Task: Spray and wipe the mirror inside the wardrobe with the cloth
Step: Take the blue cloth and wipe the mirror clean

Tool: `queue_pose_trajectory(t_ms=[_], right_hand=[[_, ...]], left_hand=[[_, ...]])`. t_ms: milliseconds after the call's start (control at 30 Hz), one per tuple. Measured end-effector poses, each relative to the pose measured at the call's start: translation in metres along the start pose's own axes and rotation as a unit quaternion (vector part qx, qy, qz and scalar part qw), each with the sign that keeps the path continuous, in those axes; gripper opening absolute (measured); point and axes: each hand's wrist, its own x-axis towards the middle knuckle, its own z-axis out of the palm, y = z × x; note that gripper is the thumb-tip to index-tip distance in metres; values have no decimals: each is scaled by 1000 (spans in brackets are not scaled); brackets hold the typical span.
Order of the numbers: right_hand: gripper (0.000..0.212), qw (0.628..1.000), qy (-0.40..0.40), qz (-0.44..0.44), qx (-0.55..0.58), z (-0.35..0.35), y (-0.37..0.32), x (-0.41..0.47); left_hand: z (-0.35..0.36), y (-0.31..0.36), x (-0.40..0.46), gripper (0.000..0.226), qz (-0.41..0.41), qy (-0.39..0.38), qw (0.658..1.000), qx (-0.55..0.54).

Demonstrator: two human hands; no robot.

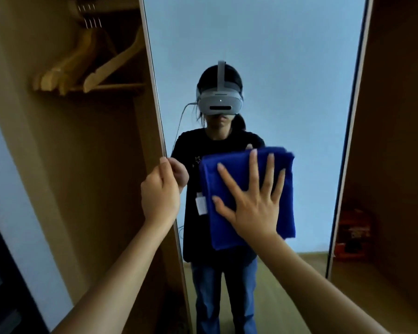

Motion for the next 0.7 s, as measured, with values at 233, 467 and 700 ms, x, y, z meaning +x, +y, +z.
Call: queue_pose_trajectory(t_ms=[233,467,700], right_hand=[[65,998,-51,-32,26,2,-3,-40],[60,999,19,24,15,-33,65,69],[60,997,43,70,-12,-27,85,50]], left_hand=[[-1,-2,1,39,3,-4,1000,-6],[1,-4,4,40,-5,-2,1000,-19],[5,-10,-3,40,-11,12,1000,-18]])
